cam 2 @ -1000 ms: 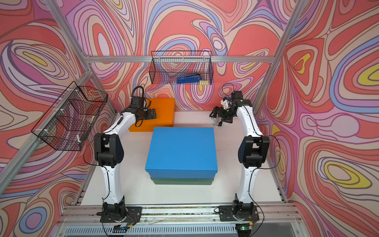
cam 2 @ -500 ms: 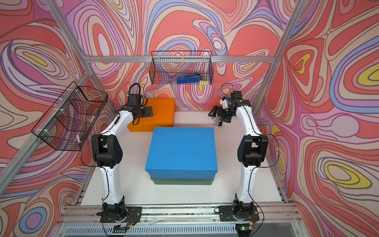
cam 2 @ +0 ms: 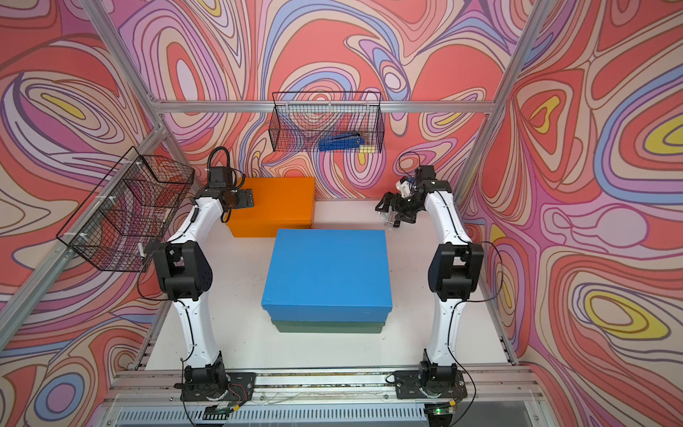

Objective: Stack the shoeboxes
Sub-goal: Move the shoebox to the center of the board.

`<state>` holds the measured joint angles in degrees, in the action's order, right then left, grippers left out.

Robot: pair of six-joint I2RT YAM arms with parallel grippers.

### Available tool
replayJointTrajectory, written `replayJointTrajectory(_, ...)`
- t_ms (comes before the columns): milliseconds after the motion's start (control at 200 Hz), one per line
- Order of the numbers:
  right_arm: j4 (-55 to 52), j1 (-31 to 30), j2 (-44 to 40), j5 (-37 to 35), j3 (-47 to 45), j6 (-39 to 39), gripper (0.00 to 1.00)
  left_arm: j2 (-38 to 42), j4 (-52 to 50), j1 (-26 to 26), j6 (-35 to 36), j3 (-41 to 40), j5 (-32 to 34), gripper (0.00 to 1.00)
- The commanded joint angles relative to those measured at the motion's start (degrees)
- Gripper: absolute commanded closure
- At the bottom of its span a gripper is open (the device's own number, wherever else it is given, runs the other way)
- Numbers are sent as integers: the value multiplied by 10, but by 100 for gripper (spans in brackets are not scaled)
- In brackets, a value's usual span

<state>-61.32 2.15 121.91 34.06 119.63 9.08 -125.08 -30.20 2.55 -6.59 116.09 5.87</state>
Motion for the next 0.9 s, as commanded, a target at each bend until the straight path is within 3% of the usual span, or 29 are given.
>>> replayJointTrajectory(0, -13, -3, -25, -11, -11, -4, 3, -25, 3, 12, 5, 17, -1, 0)
replayJointTrajectory(401, -9, -3, -24, -15, -15, -4, 3, -47, 22, 32, 10, -7, -1, 0)
replayJointTrajectory(897, 6, -3, -13, -22, 2, -4, 3, -57, -12, 19, -44, -29, -193, 0)
